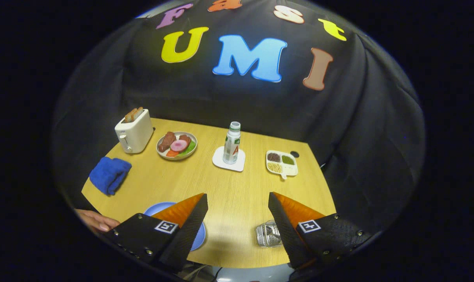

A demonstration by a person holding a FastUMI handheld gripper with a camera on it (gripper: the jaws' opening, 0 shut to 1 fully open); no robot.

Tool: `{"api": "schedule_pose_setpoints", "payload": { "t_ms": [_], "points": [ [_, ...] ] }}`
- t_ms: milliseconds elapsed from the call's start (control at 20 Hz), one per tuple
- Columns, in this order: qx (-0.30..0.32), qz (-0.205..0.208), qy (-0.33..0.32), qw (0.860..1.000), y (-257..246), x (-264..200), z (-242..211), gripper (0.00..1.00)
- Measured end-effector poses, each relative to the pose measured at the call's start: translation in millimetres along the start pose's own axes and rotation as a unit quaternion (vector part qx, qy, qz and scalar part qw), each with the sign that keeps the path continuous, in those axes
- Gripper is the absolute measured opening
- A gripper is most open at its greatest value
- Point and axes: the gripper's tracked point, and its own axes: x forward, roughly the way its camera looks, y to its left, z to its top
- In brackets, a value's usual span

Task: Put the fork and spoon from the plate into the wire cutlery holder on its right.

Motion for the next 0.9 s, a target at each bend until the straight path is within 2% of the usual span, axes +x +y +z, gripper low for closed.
{"api": "schedule_pose_setpoints", "payload": {
  "t_ms": [250,300,400,550,750,900],
  "points": [
    [0.033,-0.001,-0.15,0.988,25,-41,41,0.96],
    [0.026,0.011,-0.164,0.986,35,-42,45,0.95],
    [0.01,0.002,-0.18,0.984,33,-39,43,0.94],
    [0.037,0.003,-0.214,0.976,40,-39,44,0.95],
    [0.037,-0.03,-0.26,0.964,32,-44,52,0.95],
    [0.061,-0.022,-0.29,0.955,39,-45,57,0.95]
  ]
}}
